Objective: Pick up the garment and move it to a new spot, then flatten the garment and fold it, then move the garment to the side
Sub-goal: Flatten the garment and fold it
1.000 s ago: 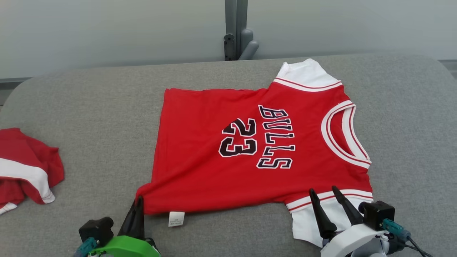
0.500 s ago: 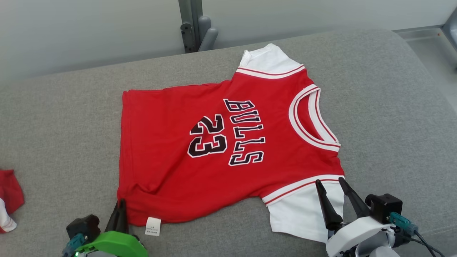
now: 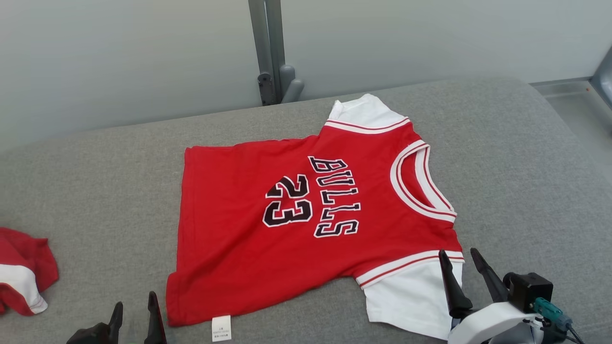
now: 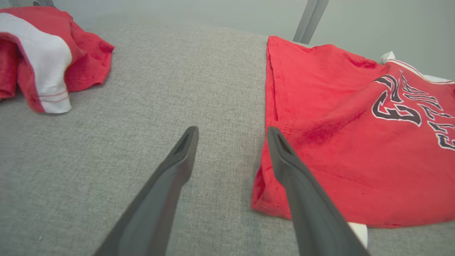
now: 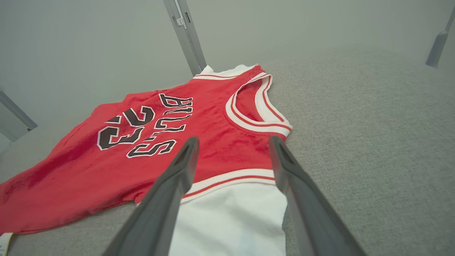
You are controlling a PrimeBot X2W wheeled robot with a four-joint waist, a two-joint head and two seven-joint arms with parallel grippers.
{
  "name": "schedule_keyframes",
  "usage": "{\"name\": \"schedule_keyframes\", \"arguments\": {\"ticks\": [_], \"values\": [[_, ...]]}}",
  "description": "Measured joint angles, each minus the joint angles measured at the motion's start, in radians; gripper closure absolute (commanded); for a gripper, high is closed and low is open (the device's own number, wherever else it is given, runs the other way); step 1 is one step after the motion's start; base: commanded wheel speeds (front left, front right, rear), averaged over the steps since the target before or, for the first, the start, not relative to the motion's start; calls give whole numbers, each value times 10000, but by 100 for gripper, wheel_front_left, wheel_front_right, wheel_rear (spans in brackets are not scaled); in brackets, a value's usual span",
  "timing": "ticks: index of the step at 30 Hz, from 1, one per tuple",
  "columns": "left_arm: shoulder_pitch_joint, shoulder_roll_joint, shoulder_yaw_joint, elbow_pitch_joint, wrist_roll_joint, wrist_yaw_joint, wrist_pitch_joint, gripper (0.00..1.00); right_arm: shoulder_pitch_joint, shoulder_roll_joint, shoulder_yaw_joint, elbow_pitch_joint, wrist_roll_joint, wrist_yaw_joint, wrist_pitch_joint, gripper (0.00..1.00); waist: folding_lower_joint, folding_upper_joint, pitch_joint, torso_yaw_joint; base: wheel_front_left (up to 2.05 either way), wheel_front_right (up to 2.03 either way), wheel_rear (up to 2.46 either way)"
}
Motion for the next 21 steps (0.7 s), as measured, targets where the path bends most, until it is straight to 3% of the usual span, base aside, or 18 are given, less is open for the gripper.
{"name": "schedule_keyframes", "arguments": {"ticks": [11, 21], "values": [[793, 0, -688, -1367, 430, -54, -2, 0, 580, 140, -445, -272, -811, 0, 0, 0, 0, 0, -546, 283, 0, 0, 0], [1053, 0, -953, -1438, 397, 6, 0, 0, 722, 180, -533, -295, -882, 0, 0, 0, 0, 0, -538, 388, 0, 0, 0]]}}
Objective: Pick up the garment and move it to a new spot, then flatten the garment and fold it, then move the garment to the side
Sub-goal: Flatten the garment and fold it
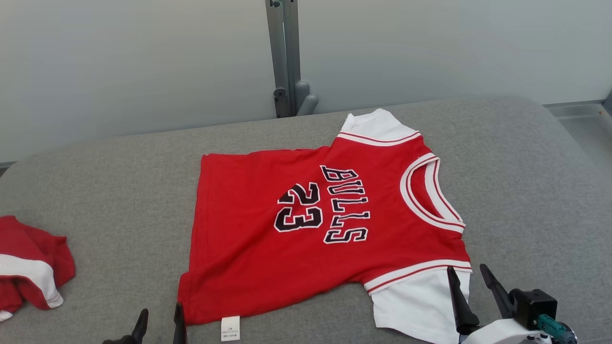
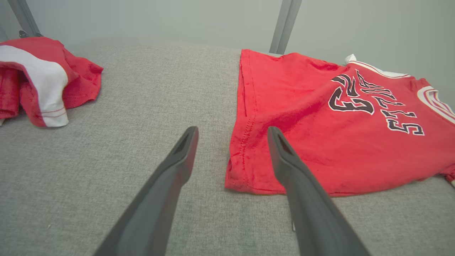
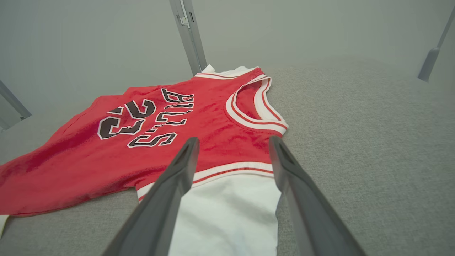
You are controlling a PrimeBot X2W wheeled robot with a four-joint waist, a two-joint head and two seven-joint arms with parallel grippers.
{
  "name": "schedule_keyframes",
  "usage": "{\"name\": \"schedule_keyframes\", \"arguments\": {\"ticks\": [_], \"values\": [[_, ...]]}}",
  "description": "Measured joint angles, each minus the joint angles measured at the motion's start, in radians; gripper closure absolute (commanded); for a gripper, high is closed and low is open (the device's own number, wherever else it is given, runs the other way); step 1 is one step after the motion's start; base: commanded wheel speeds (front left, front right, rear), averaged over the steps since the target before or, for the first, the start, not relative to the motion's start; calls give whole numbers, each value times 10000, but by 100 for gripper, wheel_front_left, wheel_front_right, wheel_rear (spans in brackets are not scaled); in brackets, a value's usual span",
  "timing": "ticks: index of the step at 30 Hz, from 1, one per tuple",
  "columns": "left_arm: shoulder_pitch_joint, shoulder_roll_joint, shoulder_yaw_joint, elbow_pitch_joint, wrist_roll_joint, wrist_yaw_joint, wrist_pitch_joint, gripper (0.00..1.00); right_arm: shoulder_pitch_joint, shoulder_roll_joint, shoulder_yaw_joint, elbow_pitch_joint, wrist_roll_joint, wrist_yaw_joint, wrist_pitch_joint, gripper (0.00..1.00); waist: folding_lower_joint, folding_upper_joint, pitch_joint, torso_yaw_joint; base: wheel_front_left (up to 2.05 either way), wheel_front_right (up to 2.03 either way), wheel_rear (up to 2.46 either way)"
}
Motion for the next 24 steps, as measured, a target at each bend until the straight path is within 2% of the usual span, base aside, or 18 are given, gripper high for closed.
{"name": "schedule_keyframes", "arguments": {"ticks": [11, 24], "values": [[-331, -6, -491, 988, -491, -100, -2, 0, -50, 6, 234, 895, -119, 0, 0, 0, 0, 0, 610, 10, 0, 0, 0], [-1043, 0, -309, 1630, -980, -251, 0, 0, -528, -238, 378, 1147, -25, 0, 0, 0, 0, 0, 1388, -290, 0, 0, 0]]}}
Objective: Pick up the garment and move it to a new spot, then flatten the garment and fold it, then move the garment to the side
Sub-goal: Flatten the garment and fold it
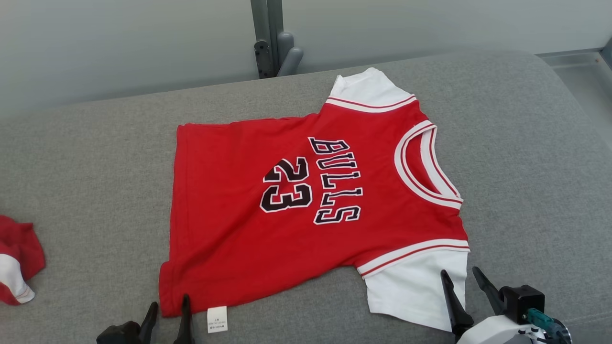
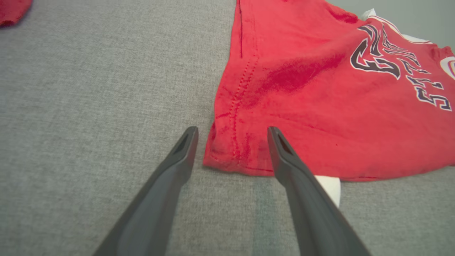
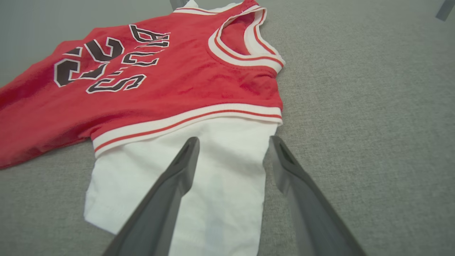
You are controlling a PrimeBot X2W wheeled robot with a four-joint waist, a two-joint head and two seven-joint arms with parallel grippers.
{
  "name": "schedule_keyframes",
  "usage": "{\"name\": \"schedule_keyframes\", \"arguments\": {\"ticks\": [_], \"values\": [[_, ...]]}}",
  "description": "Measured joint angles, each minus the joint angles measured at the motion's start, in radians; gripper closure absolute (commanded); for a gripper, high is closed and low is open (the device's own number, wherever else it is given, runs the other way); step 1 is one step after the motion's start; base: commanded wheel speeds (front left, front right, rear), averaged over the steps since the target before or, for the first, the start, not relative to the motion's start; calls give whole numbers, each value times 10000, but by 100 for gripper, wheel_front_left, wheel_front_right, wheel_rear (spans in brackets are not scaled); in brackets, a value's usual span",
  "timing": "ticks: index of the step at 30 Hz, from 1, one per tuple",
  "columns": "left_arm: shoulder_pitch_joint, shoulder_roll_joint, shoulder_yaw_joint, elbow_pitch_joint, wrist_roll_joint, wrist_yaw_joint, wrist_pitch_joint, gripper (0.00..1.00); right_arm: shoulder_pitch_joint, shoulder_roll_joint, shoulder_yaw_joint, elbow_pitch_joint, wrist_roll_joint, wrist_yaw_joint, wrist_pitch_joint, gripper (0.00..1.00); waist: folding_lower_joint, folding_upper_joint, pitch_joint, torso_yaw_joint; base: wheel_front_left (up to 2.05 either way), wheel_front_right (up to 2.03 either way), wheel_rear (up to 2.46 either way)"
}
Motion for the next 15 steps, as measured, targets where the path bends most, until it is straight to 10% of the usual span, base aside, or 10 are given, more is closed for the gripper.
{"name": "schedule_keyframes", "arguments": {"ticks": [6, 8, 10, 15], "values": [[-143, 0, 38, 119, -173, -15, 0, 0, -64, -17, -42, 4, 52, 0, 0, 0, 0, 0, 201, -181, 0, 0, 0], [-146, 0, 31, 173, -174, -13, -2, 34, -126, -15, -42, -21, 59, 2, 0, 0, 0, -1, 251, -205, 0, 0, 0], [-168, 0, 44, 240, -173, 0, -2, 100, -144, -10, -38, -61, 59, 2, 0, 0, 0, 0, 288, -220, 0, 0, 0], [-187, 0, 81, 290, -174, 31, -2, 100, -143, -4, -36, -77, 107, 2, 0, 0, 0, 0, 301, -211, 0, 0, 0]]}}
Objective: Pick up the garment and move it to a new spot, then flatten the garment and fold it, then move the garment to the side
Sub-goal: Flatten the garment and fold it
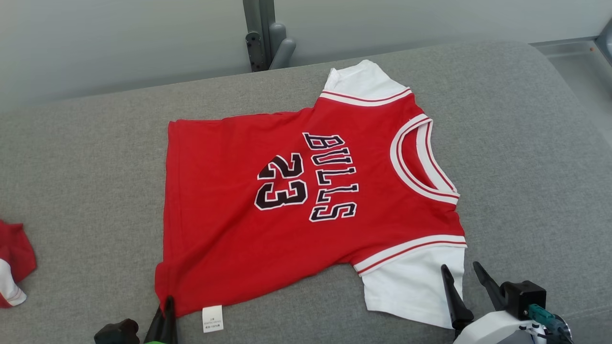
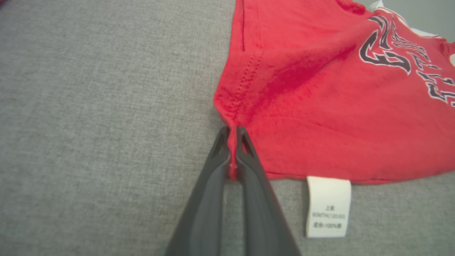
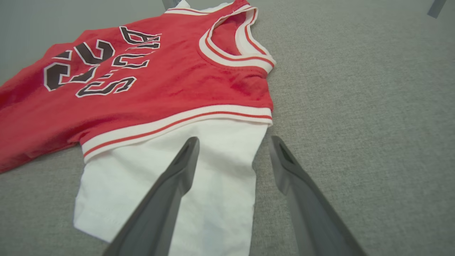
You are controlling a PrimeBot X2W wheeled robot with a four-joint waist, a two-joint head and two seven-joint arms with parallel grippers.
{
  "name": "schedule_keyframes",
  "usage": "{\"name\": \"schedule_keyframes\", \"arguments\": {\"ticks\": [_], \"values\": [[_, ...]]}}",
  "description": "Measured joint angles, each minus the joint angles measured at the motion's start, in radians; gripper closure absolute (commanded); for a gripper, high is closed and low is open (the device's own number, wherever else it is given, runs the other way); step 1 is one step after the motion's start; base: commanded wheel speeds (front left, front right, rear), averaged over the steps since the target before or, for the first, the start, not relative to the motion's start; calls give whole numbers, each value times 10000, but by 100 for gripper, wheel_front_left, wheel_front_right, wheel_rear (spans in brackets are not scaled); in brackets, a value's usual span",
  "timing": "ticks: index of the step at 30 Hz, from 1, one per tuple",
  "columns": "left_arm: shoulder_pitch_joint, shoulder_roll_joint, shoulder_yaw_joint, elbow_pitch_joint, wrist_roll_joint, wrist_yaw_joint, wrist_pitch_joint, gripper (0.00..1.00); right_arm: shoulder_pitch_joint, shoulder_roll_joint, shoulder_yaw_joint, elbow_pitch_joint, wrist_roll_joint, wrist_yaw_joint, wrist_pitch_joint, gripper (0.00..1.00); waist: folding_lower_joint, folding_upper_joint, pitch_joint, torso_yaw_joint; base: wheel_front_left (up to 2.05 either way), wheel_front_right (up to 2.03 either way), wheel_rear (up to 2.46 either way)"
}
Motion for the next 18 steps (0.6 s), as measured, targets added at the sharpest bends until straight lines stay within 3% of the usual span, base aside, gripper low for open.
{"name": "schedule_keyframes", "arguments": {"ticks": [18], "values": [[2, -2, -17, -79, 17, 4, 0, 100, 460, -123, 640, 894, 46, 0, 0, 0, 0, 0, 12, 119, 0, 0, 0]]}}
